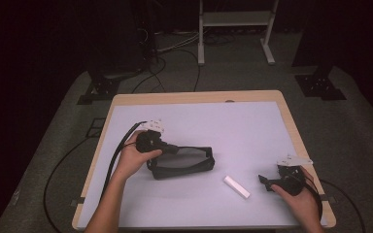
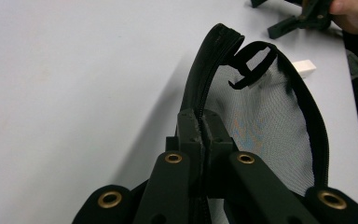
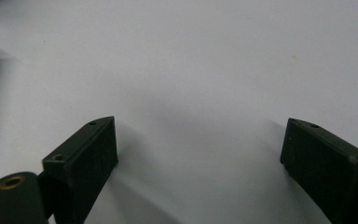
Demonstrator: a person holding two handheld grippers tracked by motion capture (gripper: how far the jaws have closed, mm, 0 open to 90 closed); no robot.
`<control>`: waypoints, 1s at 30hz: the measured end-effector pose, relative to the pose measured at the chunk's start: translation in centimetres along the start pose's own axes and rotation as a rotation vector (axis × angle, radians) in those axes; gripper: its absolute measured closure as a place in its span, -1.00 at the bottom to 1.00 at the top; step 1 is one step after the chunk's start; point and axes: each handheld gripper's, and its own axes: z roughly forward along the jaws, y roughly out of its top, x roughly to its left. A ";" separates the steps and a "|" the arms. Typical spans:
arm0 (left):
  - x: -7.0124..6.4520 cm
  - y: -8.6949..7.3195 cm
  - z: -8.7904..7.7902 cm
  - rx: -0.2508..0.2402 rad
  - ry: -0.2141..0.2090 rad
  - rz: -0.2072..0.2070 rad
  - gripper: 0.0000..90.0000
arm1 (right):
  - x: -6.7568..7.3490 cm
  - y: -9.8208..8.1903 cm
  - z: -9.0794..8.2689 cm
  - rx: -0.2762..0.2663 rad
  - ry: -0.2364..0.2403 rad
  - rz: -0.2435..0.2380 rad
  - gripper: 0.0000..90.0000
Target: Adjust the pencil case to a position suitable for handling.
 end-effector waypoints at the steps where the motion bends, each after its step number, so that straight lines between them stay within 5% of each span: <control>1: 0.0 0.0 0.0 0.000 0.000 0.000 0.97 | 0.0 0.0 0.0 0.000 0.000 0.000 -0.79; 30: -1.4 0.1 2.2 0.068 -0.132 0.056 0.97 | 0.0 0.0 0.0 0.002 0.001 0.002 -0.79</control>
